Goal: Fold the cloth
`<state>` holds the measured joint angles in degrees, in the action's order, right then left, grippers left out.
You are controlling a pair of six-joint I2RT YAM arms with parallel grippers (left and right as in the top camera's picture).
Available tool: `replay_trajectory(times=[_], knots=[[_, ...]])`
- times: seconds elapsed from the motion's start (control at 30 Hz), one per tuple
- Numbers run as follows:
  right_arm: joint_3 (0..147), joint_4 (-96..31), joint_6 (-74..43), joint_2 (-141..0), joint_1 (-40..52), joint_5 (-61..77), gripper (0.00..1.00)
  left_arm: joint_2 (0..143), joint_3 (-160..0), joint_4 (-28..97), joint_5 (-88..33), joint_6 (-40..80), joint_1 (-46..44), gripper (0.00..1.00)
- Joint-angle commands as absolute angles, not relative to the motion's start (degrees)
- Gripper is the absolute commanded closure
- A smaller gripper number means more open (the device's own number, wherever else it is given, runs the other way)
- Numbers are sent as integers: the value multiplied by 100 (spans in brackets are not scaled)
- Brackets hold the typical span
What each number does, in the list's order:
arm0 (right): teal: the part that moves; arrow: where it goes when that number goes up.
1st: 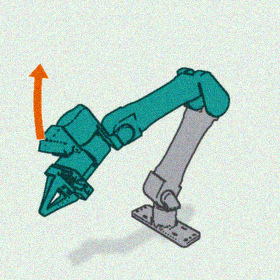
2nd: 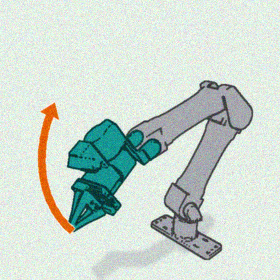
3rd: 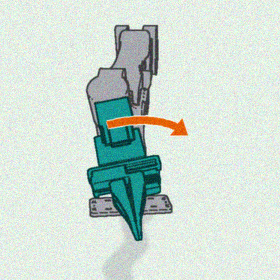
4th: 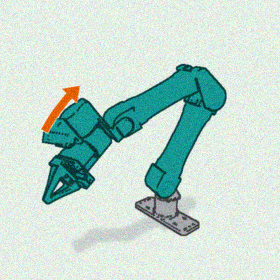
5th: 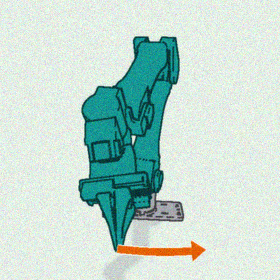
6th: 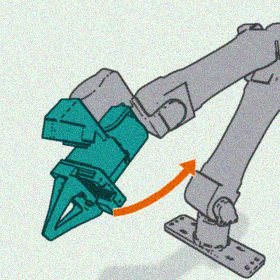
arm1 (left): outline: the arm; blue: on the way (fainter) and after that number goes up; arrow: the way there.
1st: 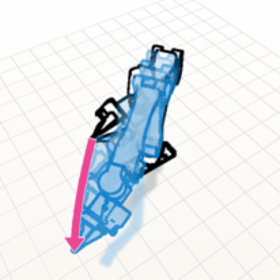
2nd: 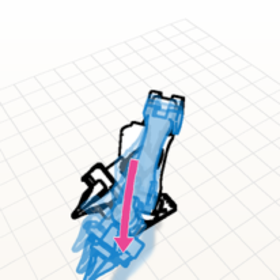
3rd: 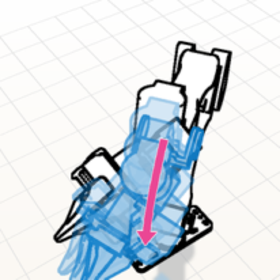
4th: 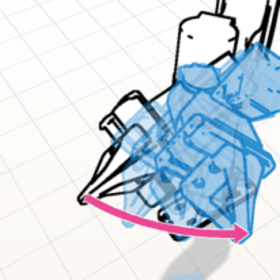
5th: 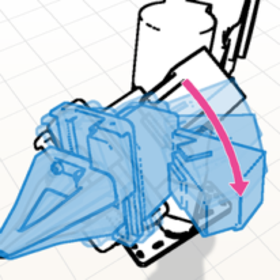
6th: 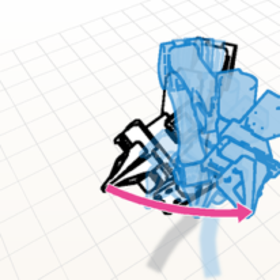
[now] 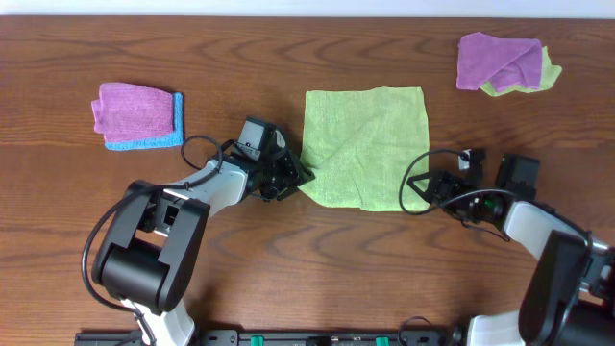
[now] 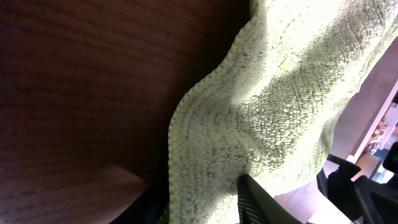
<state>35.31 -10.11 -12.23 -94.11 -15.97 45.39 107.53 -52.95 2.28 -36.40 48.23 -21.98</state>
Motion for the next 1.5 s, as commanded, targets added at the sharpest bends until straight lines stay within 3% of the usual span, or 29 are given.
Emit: replay_trajectory(times=[0.0,0.17,0.23,0.27,0.3,0.33,0.4,0.47,0.83,1.47], knots=[[3225,-1151,-1476,-9915,-1428,3730,22,10875,-5223,252,-3548,4807,-2220,67],[3225,-1160,-1525,-9957,-1352,3704,32,10875,-5223,259,-3564,4807,-2220,76],[3225,-1160,-1520,-9957,-1347,3704,41,10875,-5223,259,-3607,4805,-2215,81],[3225,-1160,-1520,-9957,-1347,3704,49,10875,-5223,274,-3610,4803,-2209,84],[3225,-1170,-1522,-9957,-1347,3704,76,10875,-5223,274,-3610,4799,-2209,86],[3225,-1177,-1522,-9957,-1347,3704,92,10875,-5223,274,-3607,4799,-2209,88],[3225,-1203,-1522,-9957,-1347,3704,97,10875,-5223,276,-3610,4799,-2209,91],[3225,-1251,-1518,-9957,-1347,3701,99,10875,-5223,279,-3636,4775,-2209,94],[3232,-1638,-1406,-9791,-1347,3712,99,10873,-5223,947,-3933,4027,-1962,94],[3232,-3343,-1111,-8224,-1341,3728,99,10855,-5223,2823,-4615,3052,-1577,94]])
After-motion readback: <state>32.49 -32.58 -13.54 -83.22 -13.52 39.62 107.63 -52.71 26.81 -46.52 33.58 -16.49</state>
